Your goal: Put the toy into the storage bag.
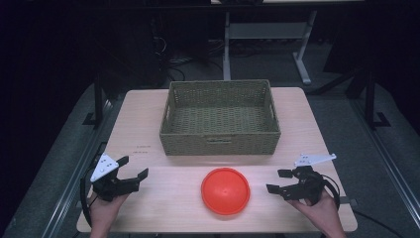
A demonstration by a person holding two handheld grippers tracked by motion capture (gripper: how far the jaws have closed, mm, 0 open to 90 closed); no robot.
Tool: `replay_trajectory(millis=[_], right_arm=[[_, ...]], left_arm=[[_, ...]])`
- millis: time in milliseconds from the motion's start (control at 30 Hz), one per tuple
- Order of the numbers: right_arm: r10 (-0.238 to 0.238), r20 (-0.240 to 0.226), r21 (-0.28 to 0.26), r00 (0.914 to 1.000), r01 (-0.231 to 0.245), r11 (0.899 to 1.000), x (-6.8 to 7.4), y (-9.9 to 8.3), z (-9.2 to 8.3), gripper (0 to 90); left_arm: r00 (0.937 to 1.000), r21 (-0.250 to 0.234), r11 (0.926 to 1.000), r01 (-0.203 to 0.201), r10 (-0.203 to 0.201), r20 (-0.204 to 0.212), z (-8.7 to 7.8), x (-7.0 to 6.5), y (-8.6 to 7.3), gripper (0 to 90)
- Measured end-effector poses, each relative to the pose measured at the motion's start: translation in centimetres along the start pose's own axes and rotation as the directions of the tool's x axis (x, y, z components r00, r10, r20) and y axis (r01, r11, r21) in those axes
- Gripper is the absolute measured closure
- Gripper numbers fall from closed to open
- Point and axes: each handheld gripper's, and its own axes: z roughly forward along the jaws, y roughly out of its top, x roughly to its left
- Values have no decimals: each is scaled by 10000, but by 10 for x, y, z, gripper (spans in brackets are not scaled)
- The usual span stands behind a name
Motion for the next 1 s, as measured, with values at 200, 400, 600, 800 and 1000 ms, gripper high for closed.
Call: replay_trajectory(millis=[200,400,600,800,1000], right_arm=[[-6,-156,134,9999,9,9999,1,6,4,199],[-238,-255,404,9994,248,9989,6,13,10,204],[-341,-401,681,9986,368,9970,10,24,21,217],[-470,-456,866,9979,508,9949,11,32,30,224],[-479,-594,1190,9971,548,9914,14,40,44,263]], left_arm=[[10000,2,10000,-3,3,-4,-1,0,0,150],[10000,26,10000,-18,18,5,0,0,0,150],[10000,-11,10000,-23,23,-14,-1,-1,0,150],[10000,16,10000,-4,4,-20,-1,1,0,150],[10000,0,10000,-46,46,-7,-2,1,1,151]])
